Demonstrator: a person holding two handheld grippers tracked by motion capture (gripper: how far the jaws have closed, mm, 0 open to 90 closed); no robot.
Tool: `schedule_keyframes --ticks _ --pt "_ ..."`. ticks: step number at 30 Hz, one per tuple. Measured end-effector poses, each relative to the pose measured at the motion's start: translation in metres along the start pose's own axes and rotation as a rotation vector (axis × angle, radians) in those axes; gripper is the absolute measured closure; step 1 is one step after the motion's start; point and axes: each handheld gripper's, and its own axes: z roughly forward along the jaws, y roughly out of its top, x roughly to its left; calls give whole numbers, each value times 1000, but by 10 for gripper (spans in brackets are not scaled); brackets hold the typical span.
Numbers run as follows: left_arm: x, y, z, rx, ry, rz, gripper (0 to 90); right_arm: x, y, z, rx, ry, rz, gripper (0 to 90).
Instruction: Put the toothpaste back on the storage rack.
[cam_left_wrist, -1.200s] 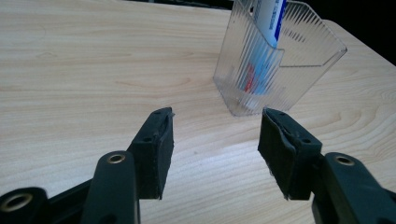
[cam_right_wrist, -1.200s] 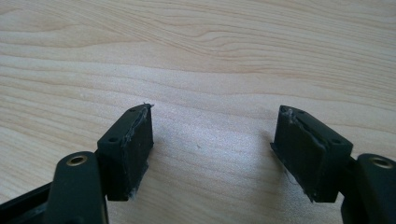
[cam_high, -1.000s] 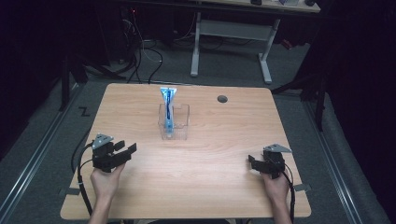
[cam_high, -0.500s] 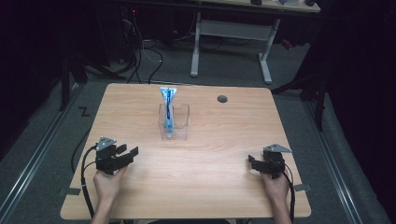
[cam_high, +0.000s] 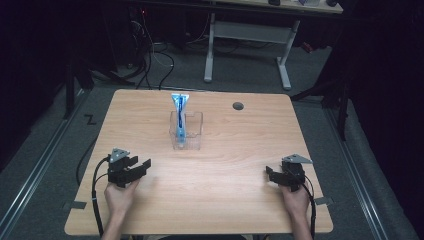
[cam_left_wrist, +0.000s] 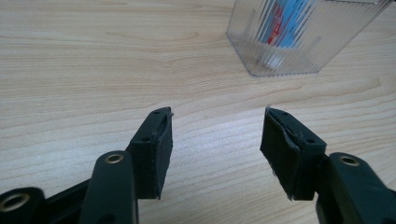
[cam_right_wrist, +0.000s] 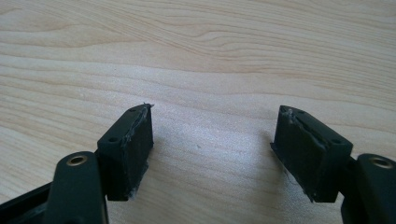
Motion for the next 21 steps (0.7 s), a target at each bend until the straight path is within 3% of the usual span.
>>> schedule_keyframes --ticks 21 --pt "-13 -1 29 71 78 126 441 0 0 0 0 0 0 285"
